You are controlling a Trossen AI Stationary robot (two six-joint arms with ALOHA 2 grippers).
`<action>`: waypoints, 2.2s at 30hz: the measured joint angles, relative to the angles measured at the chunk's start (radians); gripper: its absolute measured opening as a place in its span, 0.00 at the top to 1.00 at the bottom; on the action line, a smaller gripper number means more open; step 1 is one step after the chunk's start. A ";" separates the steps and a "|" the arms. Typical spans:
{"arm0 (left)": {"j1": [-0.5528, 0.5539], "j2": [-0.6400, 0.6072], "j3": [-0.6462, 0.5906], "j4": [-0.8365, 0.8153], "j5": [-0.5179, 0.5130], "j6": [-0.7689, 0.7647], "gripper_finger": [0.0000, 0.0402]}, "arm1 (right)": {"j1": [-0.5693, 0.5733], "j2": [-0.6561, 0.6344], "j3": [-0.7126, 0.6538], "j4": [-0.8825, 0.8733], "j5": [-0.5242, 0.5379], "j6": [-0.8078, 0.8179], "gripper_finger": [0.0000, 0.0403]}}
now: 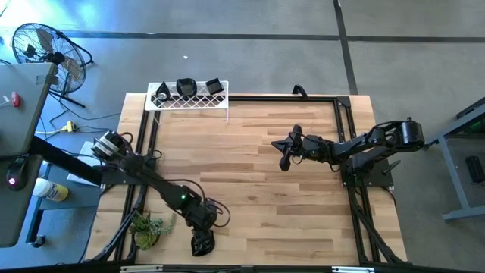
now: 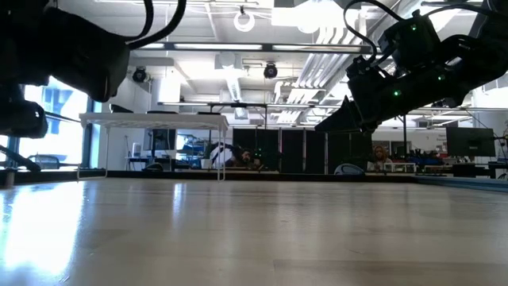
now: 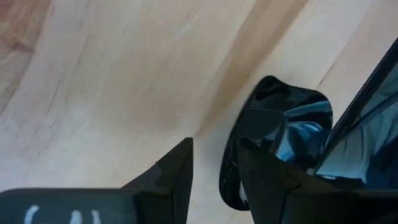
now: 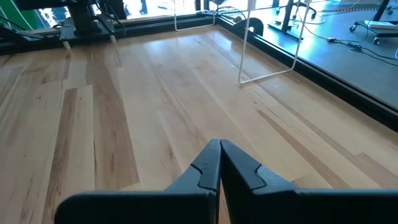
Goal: Pick & Place Mini shaped plates
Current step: Stack the leaf-shaped plate on top of the leaf-shaped plates on the shelf
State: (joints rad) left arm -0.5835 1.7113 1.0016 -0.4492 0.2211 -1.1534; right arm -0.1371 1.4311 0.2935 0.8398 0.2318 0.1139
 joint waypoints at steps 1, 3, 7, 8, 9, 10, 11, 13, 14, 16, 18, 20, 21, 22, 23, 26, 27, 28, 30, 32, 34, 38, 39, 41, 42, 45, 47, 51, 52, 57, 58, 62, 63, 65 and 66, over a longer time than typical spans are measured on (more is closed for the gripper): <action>-0.001 0.004 0.000 0.003 0.004 0.000 0.69 | 0.000 0.000 0.000 0.000 0.000 0.000 1.00; -0.007 0.014 0.000 0.008 0.018 -0.001 0.69 | 0.000 0.000 0.000 0.000 0.000 0.000 1.00; -0.024 0.034 0.000 0.020 0.038 0.001 0.69 | 0.000 0.000 0.000 0.000 0.000 -0.002 0.99; -0.029 0.036 0.000 0.015 0.038 0.001 0.69 | 0.000 0.000 0.000 0.000 0.000 -0.002 0.98; -0.029 0.036 0.000 0.012 0.038 0.001 0.70 | 0.000 0.000 0.000 0.000 0.000 -0.002 0.98; -0.034 0.036 0.000 0.016 0.039 0.001 0.70 | 0.000 0.000 0.000 0.000 0.000 -0.002 0.99; -0.035 0.036 0.000 0.018 0.039 0.000 0.71 | 0.000 0.000 0.000 0.000 0.000 -0.002 0.99; -0.033 0.036 0.000 0.011 0.039 0.000 0.75 | 0.000 0.000 0.000 0.000 0.000 -0.003 0.99; -0.033 0.036 0.000 0.012 0.039 0.000 0.77 | 0.000 0.000 0.000 0.000 0.000 -0.002 1.00; -0.033 0.036 0.000 0.012 0.039 0.001 0.83 | 0.000 0.000 0.000 0.000 0.000 -0.002 1.00; -0.032 0.033 0.000 0.014 0.039 0.005 0.89 | 0.000 0.000 0.000 0.000 0.000 -0.002 0.99; -0.032 0.032 0.000 0.031 0.040 0.018 0.95 | 0.000 0.000 0.000 0.000 0.000 -0.002 0.99; -0.032 0.032 0.000 0.040 0.040 0.025 0.97 | 0.000 0.000 0.000 0.000 0.000 -0.002 0.99; -0.032 0.032 0.000 0.049 0.040 0.028 0.99 | 0.000 0.000 0.000 0.000 0.000 -0.002 0.98; -0.032 0.031 0.000 0.054 0.040 0.028 0.99 | 0.000 0.000 0.000 0.000 0.000 -0.002 0.99; -0.032 0.031 0.004 0.059 0.040 0.027 0.98 | 0.000 0.000 0.000 0.000 0.000 -0.001 0.99; -0.032 0.031 0.013 0.048 0.040 0.035 0.99 | 0.000 0.000 0.000 0.000 0.000 -0.002 1.00; -0.031 0.031 0.025 0.039 0.040 0.047 0.99 | 0.000 0.000 0.000 0.000 0.000 -0.002 1.00; -0.016 0.031 0.058 0.007 0.044 0.076 0.99 | 0.000 0.000 0.000 0.000 0.000 -0.001 0.99; 0.006 0.031 0.093 -0.043 0.039 0.105 0.99 | 0.000 0.000 0.000 0.000 0.000 -0.001 0.99; 0.037 0.029 0.132 -0.089 0.035 0.152 1.00 | 0.000 0.000 0.000 0.000 0.000 0.000 0.99; 0.112 -0.021 0.175 -0.124 0.026 0.249 1.00 | 0.000 0.000 0.000 0.000 0.000 0.000 0.99; 0.135 -0.037 0.176 -0.126 0.021 0.270 1.00 | 0.000 0.000 0.000 0.000 0.000 0.000 0.99; 0.186 -0.078 0.176 -0.143 0.001 0.309 1.00 | 0.000 0.000 0.000 -0.001 -0.003 0.000 1.00; 0.211 -0.106 0.176 -0.147 -0.011 0.328 1.00 | 0.000 0.000 0.000 -0.002 -0.003 0.001 1.00; 0.288 -0.207 0.176 -0.199 -0.078 0.378 1.00 | 0.000 0.000 0.000 -0.006 -0.003 0.001 0.99; 0.342 -0.275 0.176 -0.227 -0.135 0.396 1.00 | 0.000 0.000 0.000 -0.006 -0.003 0.001 0.98; 0.468 -0.409 0.176 -0.249 -0.262 0.379 1.00 | 0.000 0.000 0.000 -0.006 -0.003 0.001 0.99; 0.504 -0.442 0.176 -0.250 -0.287 0.362 1.00 | 0.000 0.000 0.000 -0.006 -0.003 0.000 0.99; 0.698 -0.578 0.176 -0.338 -0.446 0.137 1.00 | 0.000 0.000 0.000 -0.005 -0.003 -0.002 1.00; 0.743 -0.597 0.177 -0.364 -0.477 0.067 1.00 | 0.000 0.000 0.000 -0.005 -0.003 -0.002 0.99; 0.928 -0.660 0.176 -0.477 -0.551 -0.060 1.00 | 0.000 0.000 0.000 -0.005 -0.003 -0.013 0.98; 0.974 -0.669 0.178 -0.483 -0.549 -0.073 1.00 | 0.000 0.000 0.000 -0.005 -0.003 -0.016 0.98; 1.079 -0.677 0.174 -0.484 -0.533 -0.061 1.00 | 0.000 0.000 0.000 -0.004 -0.003 -0.018 0.99; 1.129 -0.679 0.174 -0.460 -0.512 -0.035 1.00 | 0.000 0.000 0.000 -0.004 -0.003 -0.018 0.99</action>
State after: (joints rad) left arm 0.5452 1.0325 1.1759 -0.9088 -0.2913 -1.1883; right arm -0.1368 1.4311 0.2939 0.8356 0.2283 0.0958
